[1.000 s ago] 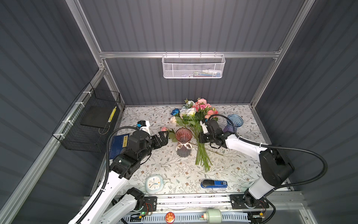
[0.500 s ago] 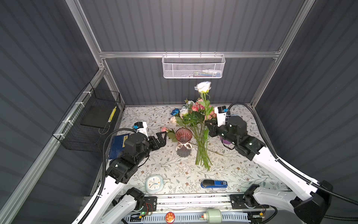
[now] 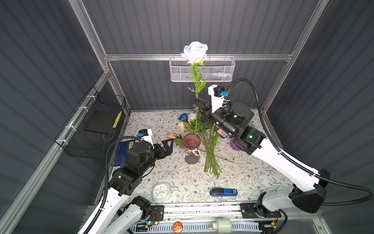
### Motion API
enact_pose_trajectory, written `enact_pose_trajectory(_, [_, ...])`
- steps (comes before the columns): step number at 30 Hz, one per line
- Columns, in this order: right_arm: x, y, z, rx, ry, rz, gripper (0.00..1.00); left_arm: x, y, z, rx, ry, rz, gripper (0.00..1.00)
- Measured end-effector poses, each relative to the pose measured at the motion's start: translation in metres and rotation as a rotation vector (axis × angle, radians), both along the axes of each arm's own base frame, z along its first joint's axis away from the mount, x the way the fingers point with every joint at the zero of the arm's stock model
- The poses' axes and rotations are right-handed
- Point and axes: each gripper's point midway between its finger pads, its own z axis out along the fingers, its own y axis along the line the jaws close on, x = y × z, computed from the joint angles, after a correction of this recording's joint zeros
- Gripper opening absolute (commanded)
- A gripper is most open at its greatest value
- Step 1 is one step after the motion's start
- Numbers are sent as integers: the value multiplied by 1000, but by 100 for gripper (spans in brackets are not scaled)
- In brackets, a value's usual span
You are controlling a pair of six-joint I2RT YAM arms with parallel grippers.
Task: Arrange the flowers into the vase
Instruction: 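Carry the white rose over the pink vase and lower its stem in, then open the right gripper and draw it back from the vase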
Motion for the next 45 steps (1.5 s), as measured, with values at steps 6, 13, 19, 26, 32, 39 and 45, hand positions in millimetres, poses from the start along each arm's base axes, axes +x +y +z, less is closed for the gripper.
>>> enact_pose_trajectory(6, [32, 28, -91, -114, 61, -49, 0, -3, 1, 3, -12, -10, -5, 100])
enact_pose_trajectory(13, [25, 36, -153, -167, 137, -50, 6, -7, 1, -2, -13, -1, -9, 100])
enact_pose_trajectory(19, [19, 36, -182, -172, 232, -45, 26, -9, 2, -4, -14, 7, -10, 100])
enact_pose_trajectory(26, [5, 19, -189, -142, 308, -44, 61, -13, 5, -9, -11, 13, -9, 100])
enact_pose_trajectory(32, [-20, -7, -157, -46, 303, -14, 75, -14, 6, -13, -14, 27, -5, 100])
enact_pose_trajectory(39, [-58, -54, -129, 53, 265, -2, 81, -13, 5, -19, -17, 36, -3, 100])
enact_pose_trajectory(45, [-83, -98, -133, 98, 270, -39, 81, -11, 0, -35, -17, 65, -17, 100])
